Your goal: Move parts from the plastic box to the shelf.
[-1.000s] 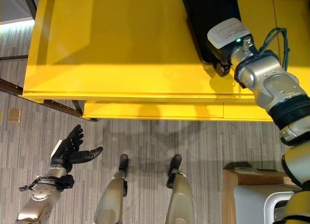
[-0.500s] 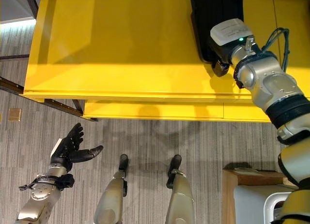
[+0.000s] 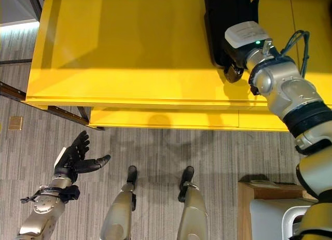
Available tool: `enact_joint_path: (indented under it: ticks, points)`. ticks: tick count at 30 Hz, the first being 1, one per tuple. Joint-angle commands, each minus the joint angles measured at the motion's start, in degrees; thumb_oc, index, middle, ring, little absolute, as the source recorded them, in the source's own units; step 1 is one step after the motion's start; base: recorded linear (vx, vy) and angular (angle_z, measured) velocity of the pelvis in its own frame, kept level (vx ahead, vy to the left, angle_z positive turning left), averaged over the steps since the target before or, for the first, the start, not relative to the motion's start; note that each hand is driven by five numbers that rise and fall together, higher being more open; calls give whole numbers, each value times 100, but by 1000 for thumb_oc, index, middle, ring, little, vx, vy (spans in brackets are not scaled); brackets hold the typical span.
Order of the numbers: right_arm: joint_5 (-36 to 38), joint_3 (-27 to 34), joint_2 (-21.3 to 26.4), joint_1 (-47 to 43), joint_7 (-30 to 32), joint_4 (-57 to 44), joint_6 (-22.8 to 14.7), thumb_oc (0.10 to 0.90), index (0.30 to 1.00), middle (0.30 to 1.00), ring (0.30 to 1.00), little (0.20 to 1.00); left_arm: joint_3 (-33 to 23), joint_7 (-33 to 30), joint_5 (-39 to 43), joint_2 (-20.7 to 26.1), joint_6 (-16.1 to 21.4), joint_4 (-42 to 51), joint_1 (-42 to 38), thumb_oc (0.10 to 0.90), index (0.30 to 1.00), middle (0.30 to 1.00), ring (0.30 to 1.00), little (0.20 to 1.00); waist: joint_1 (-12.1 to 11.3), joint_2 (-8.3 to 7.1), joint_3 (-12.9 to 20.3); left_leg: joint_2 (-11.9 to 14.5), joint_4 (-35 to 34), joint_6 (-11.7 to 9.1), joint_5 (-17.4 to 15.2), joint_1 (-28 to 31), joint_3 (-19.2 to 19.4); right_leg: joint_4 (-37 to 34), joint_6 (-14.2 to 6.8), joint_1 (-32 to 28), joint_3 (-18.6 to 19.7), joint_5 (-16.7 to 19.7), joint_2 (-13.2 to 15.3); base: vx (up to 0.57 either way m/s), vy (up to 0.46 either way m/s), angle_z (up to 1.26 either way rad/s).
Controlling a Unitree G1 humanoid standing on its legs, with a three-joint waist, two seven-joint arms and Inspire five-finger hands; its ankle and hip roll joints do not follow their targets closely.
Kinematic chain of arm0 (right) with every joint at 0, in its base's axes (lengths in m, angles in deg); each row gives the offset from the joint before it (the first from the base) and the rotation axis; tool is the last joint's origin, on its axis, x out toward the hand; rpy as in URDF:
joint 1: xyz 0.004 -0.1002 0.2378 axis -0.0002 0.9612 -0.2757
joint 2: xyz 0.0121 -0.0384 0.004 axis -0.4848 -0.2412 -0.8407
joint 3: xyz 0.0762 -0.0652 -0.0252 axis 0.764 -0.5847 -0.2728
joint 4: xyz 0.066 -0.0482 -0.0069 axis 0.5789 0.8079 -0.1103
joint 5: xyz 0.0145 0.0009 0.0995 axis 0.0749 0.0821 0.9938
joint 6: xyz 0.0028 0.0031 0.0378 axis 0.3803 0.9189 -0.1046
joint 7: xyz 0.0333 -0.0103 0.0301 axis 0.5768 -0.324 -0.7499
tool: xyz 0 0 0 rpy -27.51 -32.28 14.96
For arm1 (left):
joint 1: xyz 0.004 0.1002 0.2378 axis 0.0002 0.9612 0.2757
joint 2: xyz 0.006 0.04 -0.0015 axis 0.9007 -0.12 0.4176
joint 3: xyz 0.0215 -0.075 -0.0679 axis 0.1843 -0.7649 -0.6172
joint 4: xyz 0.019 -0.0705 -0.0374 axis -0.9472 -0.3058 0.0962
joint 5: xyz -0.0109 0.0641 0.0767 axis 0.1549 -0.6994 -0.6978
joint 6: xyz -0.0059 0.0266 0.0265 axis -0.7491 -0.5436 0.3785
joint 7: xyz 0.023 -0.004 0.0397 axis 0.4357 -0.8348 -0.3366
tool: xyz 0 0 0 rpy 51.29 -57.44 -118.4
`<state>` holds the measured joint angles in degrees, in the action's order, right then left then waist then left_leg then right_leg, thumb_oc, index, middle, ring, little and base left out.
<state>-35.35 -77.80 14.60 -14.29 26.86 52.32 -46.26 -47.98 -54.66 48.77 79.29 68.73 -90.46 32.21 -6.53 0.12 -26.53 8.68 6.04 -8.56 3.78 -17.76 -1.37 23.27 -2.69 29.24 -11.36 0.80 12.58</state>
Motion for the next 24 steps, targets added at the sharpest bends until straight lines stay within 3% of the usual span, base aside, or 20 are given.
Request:
enact_joint_path:
  ticks: [1, 4, 5, 6, 7, 20, 24]
  points:
    - [94, 84, -112, -845, 310, 245, 57, 400, 300, 300, 300, 300, -179, -130, 253, 485, 500, 533, 145, 900, 1000, 1000, 1000, 1000, -15, -283, 303, 147, 262, 116, -201, 295, 62, -2, -560, -70, 150, 201, 297, 0, 0, 0]
    - [83, 67, -90, -864, 296, 233, 61, 400, 300, 300, 300, 300, -176, -134, 252, 479, 498, 536, 133, 900, 1000, 1000, 1000, 1000, -15, -285, 309, 148, 260, 113, -202, 297, 56, 0, -559, -73, 152, 197, 299, 0, 0, 0]
    - [-13, -17, -56, -905, 258, 223, 52, 484, 418, 418, 418, 418, -180, -117, 245, 501, 497, 513, 134, 900, 1000, 1000, 1000, 1000, -14, -293, 311, 152, 265, 112, -202, 296, 52, 3, -560, -71, 151, 198, 306, 0, 0, 0]
    - [-76, -76, -54, -954, 226, 247, 54, 765, 811, 811, 811, 811, -182, -112, 239, 503, 485, 523, 129, 900, 1000, 1000, 1000, 1000, -10, -290, 312, 148, 262, 111, -200, 296, 55, 4, -562, -72, 153, 195, 306, 0, 0, 0]
    - [-124, -125, -50, -1005, 209, 241, 64, 900, 1000, 1000, 1000, 1000, -184, -107, 235, 513, 485, 534, 133, 900, 1000, 1000, 1000, 1000, -8, -292, 317, 147, 258, 111, -199, 299, 60, 2, -562, -76, 152, 192, 305, 0, 0, 0]
    - [279, -387, -314, -1868, 326, 536, 128, 900, 1000, 1000, 1000, 1000, -251, -112, 227, 615, 471, 432, 167, 900, 1000, 1000, 1000, 1000, 9, -351, 352, 133, 295, 113, -211, 315, 57, 21, -554, -95, 185, 211, 286, 0, 0, 0]
    - [570, -394, -353, -2007, 281, 153, 96, 900, 1000, 1000, 1000, 1000, -314, -122, 214, 686, 467, 367, 135, 900, 1000, 1000, 1000, 1000, 38, -383, 400, 120, 300, 120, -224, 368, 66, 14, -552, -138, 201, 220, 271, -2, 5, -2]
